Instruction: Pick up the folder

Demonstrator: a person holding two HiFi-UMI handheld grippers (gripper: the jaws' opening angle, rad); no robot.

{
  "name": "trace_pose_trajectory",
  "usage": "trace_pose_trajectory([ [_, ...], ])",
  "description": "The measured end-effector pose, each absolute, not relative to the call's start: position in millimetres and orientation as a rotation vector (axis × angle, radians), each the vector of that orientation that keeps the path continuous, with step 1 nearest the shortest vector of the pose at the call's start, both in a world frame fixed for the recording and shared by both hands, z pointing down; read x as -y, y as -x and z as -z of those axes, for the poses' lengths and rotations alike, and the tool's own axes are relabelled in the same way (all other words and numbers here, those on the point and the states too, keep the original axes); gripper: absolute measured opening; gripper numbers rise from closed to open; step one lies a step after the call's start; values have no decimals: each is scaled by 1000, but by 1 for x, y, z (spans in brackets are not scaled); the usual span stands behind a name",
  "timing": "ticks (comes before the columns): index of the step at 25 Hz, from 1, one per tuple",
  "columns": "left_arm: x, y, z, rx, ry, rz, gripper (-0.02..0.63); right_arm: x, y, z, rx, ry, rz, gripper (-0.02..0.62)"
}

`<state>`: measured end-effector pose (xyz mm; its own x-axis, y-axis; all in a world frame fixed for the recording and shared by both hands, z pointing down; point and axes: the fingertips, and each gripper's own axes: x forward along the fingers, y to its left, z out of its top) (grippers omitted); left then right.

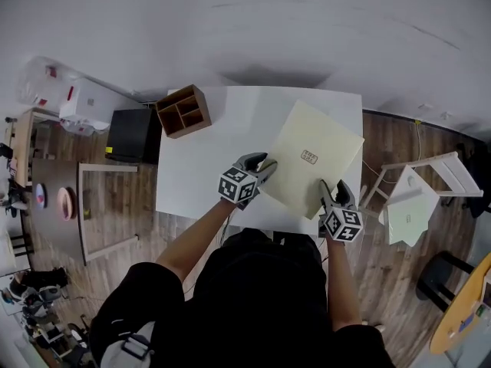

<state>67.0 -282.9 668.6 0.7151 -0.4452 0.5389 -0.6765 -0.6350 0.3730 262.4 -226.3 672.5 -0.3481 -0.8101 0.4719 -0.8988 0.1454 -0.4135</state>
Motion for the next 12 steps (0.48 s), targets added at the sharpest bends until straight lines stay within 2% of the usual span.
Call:
trace_pose_trajectory([
  [12,209,51,-629,995,-2311,-387,186,187,-152,-618,2422,-1588,-817,276],
])
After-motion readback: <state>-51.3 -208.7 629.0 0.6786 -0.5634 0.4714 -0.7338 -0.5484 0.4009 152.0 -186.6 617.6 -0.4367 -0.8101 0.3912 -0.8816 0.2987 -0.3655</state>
